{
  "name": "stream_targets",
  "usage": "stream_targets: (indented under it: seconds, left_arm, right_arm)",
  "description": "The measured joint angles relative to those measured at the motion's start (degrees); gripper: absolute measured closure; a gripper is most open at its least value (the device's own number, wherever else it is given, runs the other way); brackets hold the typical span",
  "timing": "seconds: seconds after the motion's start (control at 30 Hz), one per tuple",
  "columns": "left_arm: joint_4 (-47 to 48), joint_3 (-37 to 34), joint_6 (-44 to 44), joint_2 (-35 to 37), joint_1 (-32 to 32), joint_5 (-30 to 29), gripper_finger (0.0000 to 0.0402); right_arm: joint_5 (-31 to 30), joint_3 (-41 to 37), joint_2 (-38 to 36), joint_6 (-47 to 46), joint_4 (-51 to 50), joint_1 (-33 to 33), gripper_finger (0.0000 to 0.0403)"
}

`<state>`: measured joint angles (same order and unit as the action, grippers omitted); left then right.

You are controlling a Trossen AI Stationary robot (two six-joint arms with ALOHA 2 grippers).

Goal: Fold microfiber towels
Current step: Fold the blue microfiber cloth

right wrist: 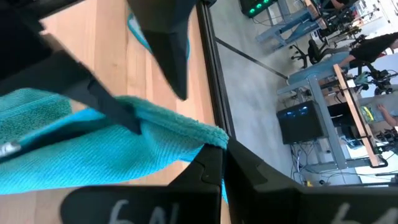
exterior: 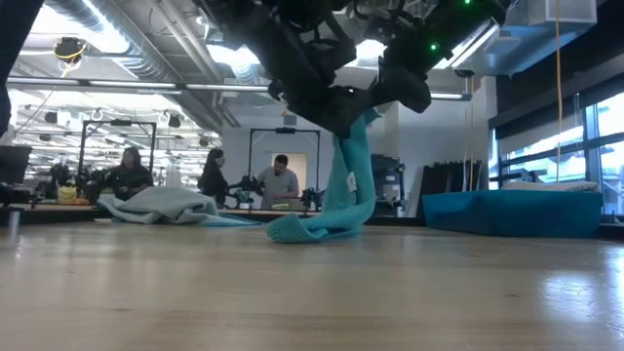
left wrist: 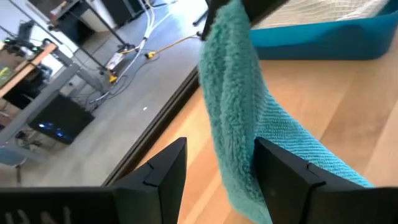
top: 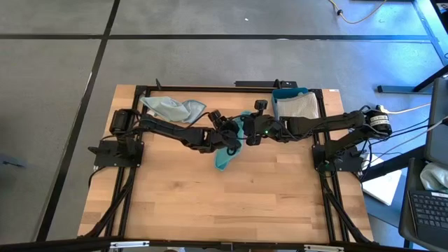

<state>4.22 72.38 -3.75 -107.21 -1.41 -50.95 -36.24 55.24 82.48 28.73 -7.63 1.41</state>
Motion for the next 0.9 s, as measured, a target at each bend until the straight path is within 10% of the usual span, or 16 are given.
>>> stream_targets:
  seconds: [0.9]
  left_arm:
    - [9.3,0.0,-0.2,0.0,0.2,-3.2,0.0227]
  right_arm:
    - [-0.3,0.0,0.0,0.2,-0.5,0.2,0.0397]
